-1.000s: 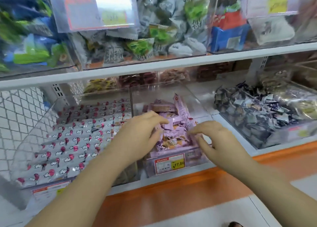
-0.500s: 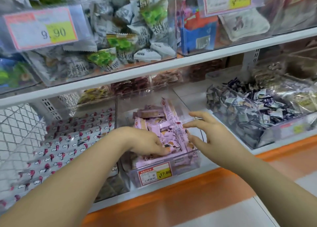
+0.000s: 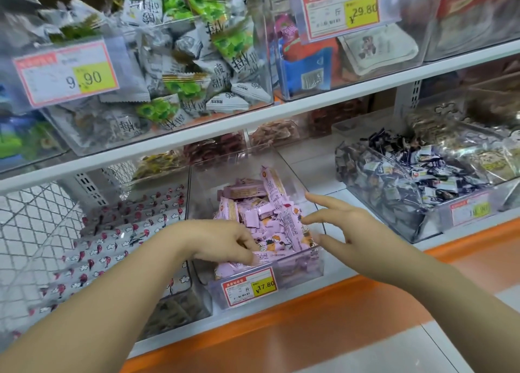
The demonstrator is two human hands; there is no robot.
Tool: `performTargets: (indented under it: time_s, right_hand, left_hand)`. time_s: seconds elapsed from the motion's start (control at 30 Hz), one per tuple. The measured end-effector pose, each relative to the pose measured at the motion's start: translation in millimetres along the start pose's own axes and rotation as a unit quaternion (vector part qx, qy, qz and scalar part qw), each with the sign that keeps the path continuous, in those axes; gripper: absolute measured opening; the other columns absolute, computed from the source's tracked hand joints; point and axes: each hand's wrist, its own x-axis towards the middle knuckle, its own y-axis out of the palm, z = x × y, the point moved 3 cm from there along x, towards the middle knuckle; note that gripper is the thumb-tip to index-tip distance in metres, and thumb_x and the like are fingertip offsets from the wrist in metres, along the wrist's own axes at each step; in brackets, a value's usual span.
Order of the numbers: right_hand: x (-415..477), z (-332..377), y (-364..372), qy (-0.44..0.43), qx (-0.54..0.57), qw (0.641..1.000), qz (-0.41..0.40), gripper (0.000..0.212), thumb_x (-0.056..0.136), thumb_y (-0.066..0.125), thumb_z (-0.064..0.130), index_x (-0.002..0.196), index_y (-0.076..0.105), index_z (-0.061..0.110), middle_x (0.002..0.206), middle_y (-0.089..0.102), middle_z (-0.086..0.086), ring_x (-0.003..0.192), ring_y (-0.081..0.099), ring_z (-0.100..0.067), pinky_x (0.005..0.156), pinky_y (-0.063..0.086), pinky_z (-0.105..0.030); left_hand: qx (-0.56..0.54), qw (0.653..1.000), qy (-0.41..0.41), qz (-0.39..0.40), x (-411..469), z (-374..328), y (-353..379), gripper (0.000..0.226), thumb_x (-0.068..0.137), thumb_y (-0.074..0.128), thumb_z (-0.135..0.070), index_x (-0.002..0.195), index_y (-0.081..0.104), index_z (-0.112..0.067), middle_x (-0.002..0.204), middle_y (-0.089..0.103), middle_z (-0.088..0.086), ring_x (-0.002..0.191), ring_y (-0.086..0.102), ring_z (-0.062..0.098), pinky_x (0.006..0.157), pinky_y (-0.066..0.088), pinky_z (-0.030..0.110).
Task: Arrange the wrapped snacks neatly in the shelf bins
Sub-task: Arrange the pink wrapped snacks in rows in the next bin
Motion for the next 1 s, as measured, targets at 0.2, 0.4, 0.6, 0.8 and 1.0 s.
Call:
performTargets:
  time_s: [0.2, 0.4, 0.6, 0.8, 1.0]
  right_hand:
    - [-2, 10, -10, 0.013, 0.029, 0.998, -0.057, 0.034, 0.094, 0.052, 0.031, 0.128, 0.051, 0.033, 0.129, 0.046, 0.021, 0.084, 0.040, 0.015, 0.074, 0.030, -0.001]
    - [-4, 13, -20, 0.111, 0.344, 0.929, -0.083, 0.038, 0.084, 0.059, 0.041, 0.118, 0.053, 0.027, 0.095, 0.070, 0.008, 0.078, 0.067, -0.008, 0.071, 0.053, -0.023]
    - [-2, 2, -22, 0.142, 0.478, 0.861, -0.105, 0.026, 0.083, 0.066, 0.017, 0.103, 0.056, 0.004, 0.079, 0.071, -0.009, 0.067, 0.065, -0.016, 0.066, 0.052, -0.025]
    - [2, -19, -47, 0.139, 0.446, 0.856, -0.223, 0.015, 0.084, 0.064, 0.008, 0.082, 0.050, 0.008, 0.078, 0.065, -0.012, 0.067, 0.065, -0.020, 0.065, 0.054, -0.028]
    - [4, -28, -33, 0.167, 0.370, 0.892, -0.199, 0.030, 0.078, 0.068, 0.006, 0.067, 0.040, 0.011, 0.071, 0.059, -0.013, 0.067, 0.065, -0.023, 0.076, 0.054, -0.043]
  left_hand:
    - [-0.116, 0.972, 0.084, -0.188, -21, -6, -10, 0.032, 0.079, 0.072, -0.025, 0.105, 0.055, -0.036, 0.104, 0.054, -0.009, 0.068, 0.053, -0.006, 0.063, 0.044, 0.013]
    - [-0.090, 0.895, 0.234, -0.369, -41, -39, -6, 0.042, 0.080, 0.071, -0.015, 0.099, 0.050, -0.046, 0.107, 0.049, -0.019, 0.100, 0.049, -0.006, 0.078, 0.040, 0.009]
    - [-0.098, 0.900, 0.243, -0.347, -33, -52, -10, 0.039, 0.079, 0.072, -0.023, 0.103, 0.052, -0.046, 0.109, 0.051, -0.020, 0.100, 0.053, -0.001, 0.080, 0.047, 0.017]
    - [-0.223, 0.927, 0.100, -0.284, 9, -26, -19, 0.029, 0.086, 0.064, -0.029, 0.114, 0.055, -0.028, 0.107, 0.061, -0.011, 0.091, 0.063, 0.001, 0.085, 0.051, 0.021]
    - [-0.158, 0.952, -0.020, -0.263, 60, -29, -6, 0.036, 0.086, 0.063, -0.036, 0.116, 0.056, -0.018, 0.107, 0.066, 0.006, 0.095, 0.064, 0.025, 0.083, 0.052, 0.032]
